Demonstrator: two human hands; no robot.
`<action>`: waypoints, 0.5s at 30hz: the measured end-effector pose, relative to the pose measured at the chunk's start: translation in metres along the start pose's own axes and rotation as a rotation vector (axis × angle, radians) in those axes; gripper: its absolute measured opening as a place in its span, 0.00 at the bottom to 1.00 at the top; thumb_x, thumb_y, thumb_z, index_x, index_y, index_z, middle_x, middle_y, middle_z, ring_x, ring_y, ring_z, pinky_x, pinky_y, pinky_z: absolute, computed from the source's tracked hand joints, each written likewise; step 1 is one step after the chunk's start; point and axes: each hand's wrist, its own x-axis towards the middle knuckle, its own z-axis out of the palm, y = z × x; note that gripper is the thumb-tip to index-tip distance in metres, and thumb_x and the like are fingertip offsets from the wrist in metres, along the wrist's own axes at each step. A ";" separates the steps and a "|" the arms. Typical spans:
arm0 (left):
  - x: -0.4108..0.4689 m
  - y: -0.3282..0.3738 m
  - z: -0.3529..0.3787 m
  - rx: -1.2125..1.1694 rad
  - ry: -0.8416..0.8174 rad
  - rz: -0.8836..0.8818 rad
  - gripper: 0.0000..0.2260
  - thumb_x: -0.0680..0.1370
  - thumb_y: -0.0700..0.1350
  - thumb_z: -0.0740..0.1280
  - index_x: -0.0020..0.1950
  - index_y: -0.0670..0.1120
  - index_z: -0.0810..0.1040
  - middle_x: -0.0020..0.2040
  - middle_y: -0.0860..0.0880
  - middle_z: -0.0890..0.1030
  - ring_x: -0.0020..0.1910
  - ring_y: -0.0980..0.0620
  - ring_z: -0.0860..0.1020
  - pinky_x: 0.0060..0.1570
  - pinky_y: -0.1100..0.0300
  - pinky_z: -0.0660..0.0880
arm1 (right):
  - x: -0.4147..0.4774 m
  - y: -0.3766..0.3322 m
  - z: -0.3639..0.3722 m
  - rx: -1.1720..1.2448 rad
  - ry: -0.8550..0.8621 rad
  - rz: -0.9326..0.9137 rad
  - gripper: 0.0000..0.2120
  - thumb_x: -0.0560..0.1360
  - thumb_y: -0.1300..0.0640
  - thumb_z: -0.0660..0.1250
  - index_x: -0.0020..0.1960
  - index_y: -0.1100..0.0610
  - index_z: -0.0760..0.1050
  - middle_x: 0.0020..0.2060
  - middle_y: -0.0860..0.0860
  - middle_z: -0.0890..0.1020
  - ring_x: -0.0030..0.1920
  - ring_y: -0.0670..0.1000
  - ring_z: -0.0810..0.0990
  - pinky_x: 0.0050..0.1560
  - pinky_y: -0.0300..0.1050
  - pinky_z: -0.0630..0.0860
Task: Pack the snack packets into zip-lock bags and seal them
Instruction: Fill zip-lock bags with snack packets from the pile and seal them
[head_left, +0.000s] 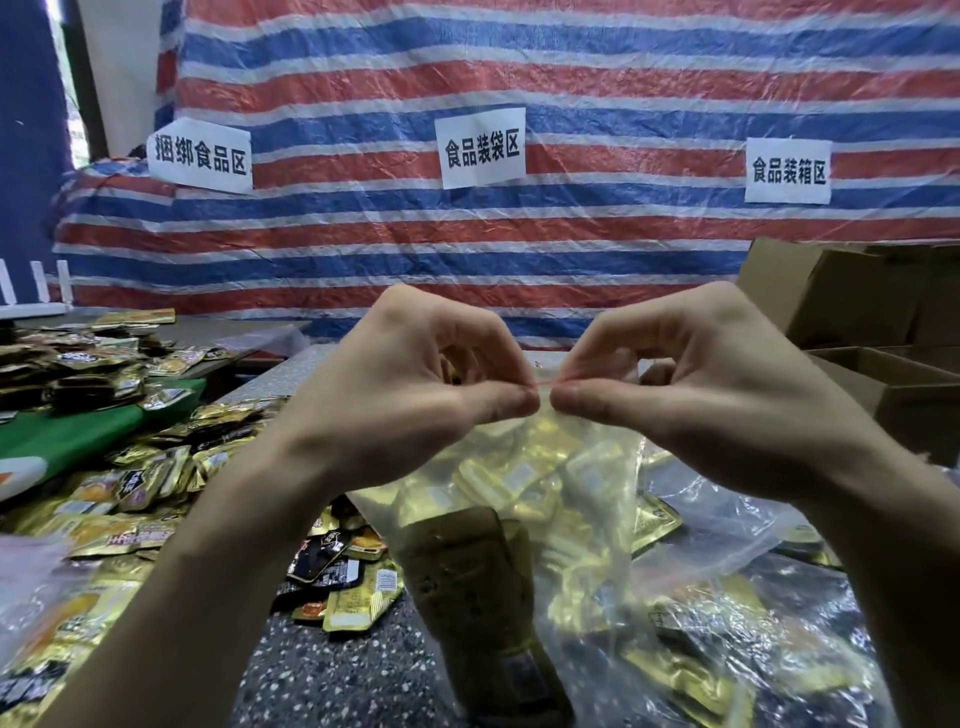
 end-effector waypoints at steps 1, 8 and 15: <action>0.000 0.000 -0.002 -0.007 -0.007 -0.005 0.02 0.70 0.46 0.76 0.41 0.50 0.85 0.37 0.53 0.84 0.36 0.52 0.79 0.36 0.62 0.75 | 0.001 0.001 0.000 0.004 0.022 -0.003 0.04 0.71 0.51 0.74 0.39 0.51 0.85 0.34 0.47 0.83 0.37 0.47 0.81 0.36 0.40 0.74; -0.003 -0.010 -0.013 0.020 -0.169 -0.123 0.00 0.72 0.45 0.75 0.41 0.50 0.85 0.38 0.57 0.85 0.38 0.61 0.81 0.39 0.70 0.74 | 0.002 0.003 0.002 -0.065 0.039 0.055 0.07 0.72 0.60 0.73 0.37 0.51 0.82 0.32 0.45 0.81 0.36 0.44 0.78 0.37 0.37 0.71; -0.001 -0.010 0.007 0.204 -0.159 -0.180 0.07 0.79 0.46 0.68 0.41 0.54 0.77 0.38 0.57 0.79 0.39 0.59 0.75 0.38 0.67 0.67 | -0.004 -0.004 0.002 -0.252 -0.024 0.093 0.09 0.69 0.41 0.69 0.39 0.45 0.82 0.37 0.37 0.82 0.40 0.40 0.80 0.40 0.48 0.79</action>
